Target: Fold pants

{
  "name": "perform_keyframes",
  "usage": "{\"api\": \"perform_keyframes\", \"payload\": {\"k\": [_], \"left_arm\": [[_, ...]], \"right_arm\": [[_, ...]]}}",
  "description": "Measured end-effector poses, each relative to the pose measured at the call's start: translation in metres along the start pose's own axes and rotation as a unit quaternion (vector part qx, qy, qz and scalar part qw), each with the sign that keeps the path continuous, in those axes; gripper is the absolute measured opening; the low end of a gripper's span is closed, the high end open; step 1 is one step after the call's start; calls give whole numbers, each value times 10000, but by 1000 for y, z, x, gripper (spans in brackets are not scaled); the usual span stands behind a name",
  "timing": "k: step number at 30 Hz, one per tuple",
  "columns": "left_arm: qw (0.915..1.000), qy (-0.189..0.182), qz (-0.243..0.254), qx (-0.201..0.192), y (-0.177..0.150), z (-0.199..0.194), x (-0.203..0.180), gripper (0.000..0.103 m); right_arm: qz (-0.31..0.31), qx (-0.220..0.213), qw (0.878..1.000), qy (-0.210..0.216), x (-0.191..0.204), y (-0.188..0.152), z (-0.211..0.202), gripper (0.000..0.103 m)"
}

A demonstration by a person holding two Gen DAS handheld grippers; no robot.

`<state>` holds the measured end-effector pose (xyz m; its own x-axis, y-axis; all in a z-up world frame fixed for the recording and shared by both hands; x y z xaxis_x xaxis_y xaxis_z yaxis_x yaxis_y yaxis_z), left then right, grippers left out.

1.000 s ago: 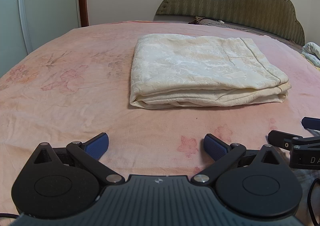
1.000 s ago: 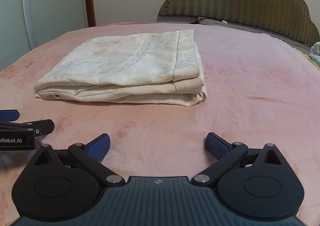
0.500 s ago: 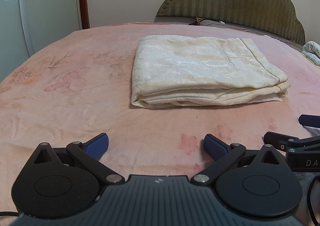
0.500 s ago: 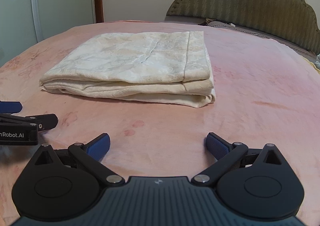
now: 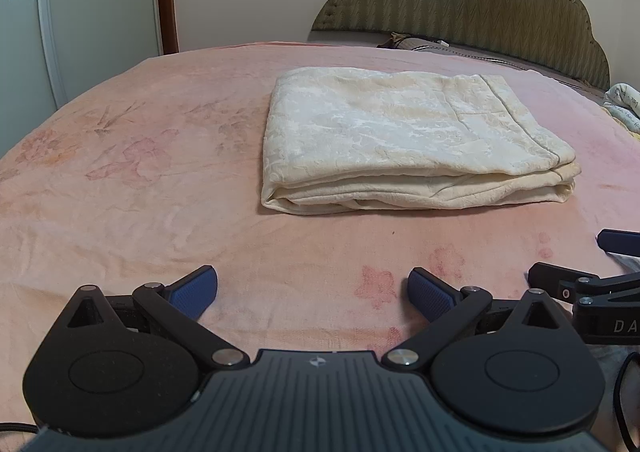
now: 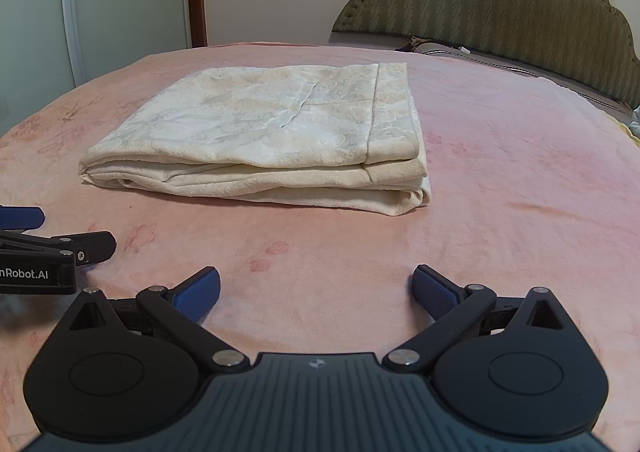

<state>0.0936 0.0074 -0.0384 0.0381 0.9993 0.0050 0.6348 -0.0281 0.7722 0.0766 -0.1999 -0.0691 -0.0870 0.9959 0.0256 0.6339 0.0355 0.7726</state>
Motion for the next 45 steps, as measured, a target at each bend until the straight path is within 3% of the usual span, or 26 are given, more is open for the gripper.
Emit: {"api": "perform_keyframes", "payload": {"k": [45], "left_arm": [[9999,-82,-83,-30,0,-1,2,103]], "right_arm": [[26,-2,10000,16,-1,0,-1,103]]}}
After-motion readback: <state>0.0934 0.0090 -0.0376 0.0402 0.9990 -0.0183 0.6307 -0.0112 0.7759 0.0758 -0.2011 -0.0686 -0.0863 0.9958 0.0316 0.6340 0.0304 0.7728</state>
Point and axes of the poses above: each gripper's, at about its wrist camera, not at the fingertips, and z roughly the way its jaws point, x to its left, y to its top, the point moved 10 cm from there along z, roughly the way its jaws point, and after that the axes turned 1 degree about x, right-handed, at the moved point
